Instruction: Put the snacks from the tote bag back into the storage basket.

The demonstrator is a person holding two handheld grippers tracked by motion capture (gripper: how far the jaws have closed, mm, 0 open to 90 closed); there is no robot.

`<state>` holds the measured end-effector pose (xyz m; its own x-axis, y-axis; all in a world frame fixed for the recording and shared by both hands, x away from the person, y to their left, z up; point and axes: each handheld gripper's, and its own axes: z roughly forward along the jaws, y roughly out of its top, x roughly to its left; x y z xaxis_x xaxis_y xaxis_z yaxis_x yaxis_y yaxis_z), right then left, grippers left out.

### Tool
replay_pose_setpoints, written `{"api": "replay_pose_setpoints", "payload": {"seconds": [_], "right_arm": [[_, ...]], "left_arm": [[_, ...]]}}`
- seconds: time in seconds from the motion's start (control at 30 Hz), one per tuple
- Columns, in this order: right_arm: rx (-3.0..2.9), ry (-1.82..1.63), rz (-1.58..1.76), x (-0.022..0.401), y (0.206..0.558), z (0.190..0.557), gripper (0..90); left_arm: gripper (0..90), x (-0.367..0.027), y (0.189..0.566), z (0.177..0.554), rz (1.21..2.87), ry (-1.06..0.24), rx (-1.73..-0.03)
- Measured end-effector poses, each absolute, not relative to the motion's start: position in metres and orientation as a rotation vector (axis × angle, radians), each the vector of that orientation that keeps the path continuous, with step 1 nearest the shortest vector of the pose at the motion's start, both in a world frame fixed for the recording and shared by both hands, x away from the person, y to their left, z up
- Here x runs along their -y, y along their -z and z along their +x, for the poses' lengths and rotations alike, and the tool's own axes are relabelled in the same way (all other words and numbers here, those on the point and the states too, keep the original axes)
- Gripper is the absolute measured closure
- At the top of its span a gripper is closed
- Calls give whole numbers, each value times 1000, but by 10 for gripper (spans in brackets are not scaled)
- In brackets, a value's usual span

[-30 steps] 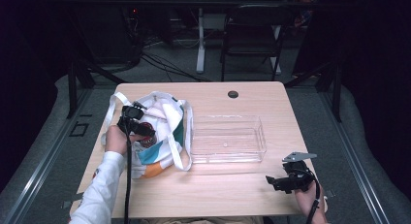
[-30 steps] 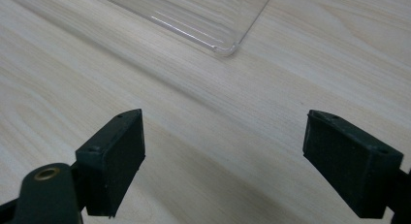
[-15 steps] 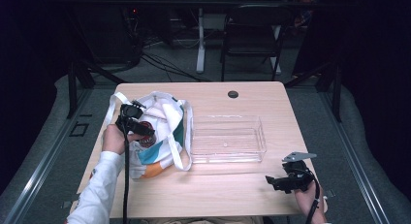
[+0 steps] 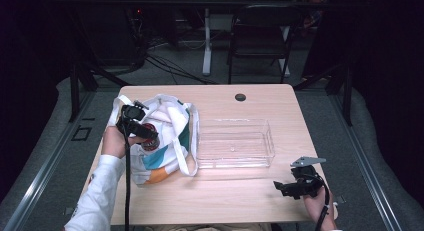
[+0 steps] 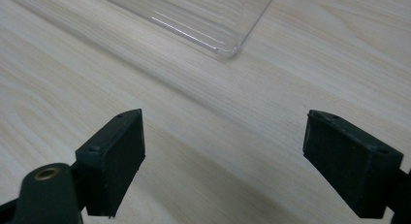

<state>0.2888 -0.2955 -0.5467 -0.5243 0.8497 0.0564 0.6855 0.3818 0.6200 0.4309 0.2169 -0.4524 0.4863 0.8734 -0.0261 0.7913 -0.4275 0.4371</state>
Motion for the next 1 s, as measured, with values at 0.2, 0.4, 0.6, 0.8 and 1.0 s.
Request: {"api": "replay_pose_setpoints", "payload": {"seconds": [0.2,0.4,0.6,0.8,1.0], "right_arm": [[-2352,-875,1362,296,546,288,146],[-2354,-880,1367,297,547,288,146],[-2355,-884,1367,297,547,288,146],[-2368,-882,1363,297,548,288,146],[-2380,-883,1352,296,548,288,146]], "left_arm": [[262,-214,440,430,2345,-304,-1363],[262,-208,432,430,2349,-311,-1348],[262,-201,423,430,2346,-310,-1314],[262,-194,414,430,2357,-321,-1292],[262,-189,404,430,2359,-340,-1271]]}}
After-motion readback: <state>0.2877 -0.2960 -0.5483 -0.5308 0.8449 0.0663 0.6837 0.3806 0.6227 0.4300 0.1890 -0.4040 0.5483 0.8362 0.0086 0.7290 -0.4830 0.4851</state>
